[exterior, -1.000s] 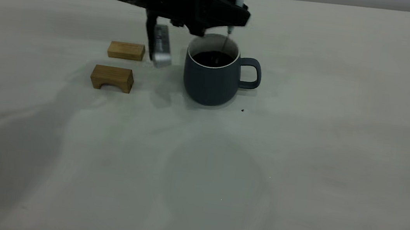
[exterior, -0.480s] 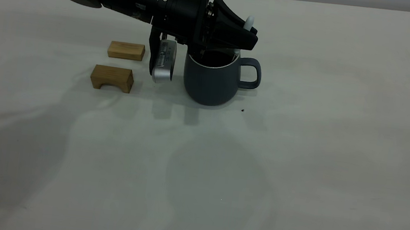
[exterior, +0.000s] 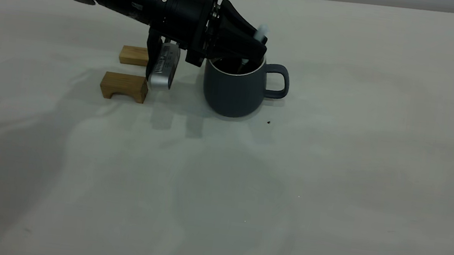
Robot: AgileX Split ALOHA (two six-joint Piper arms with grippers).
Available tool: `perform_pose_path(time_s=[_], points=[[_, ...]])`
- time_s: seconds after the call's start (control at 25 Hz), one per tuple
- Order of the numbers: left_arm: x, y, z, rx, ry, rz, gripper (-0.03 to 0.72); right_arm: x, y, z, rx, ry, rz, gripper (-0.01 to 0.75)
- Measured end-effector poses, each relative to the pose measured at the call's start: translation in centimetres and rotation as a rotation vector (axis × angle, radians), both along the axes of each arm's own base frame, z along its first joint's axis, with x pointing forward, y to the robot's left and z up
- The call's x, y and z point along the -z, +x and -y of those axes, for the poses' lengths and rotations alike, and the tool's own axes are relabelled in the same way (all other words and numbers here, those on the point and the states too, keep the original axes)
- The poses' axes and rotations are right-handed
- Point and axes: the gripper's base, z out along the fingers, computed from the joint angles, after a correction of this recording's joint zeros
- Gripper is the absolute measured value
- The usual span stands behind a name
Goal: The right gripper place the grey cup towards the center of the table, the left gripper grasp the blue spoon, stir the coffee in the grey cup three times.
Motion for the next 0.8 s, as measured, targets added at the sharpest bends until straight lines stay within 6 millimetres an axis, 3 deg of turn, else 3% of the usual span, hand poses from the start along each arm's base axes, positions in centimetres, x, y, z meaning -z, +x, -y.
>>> perform_pose_path(time_s=[0.2, 0.32, 0.6, 0.8], points=[[-0.2, -0.1, -0.1, 0.024, 0.003, 0.033, 0.464, 0.0, 0.0, 0.0, 0.000, 0.000, 0.000, 0.555], [-1.5, 0.3, -0.4, 0.050, 0.006, 0.118, 0.545, 0.0, 0.0, 0.0, 0.000, 0.000, 0.000, 0.555], [-8.3, 1.5, -2.3, 0.135, 0.006, 0.474, 0.573, 0.0, 0.0, 0.0, 0.000, 0.000, 0.000, 0.555], [-13.8, 0.4, -3.3, 0.383, 0.113, 0.824, 0.570, 0.0, 0.0, 0.0, 0.000, 0.000, 0.000, 0.555]])
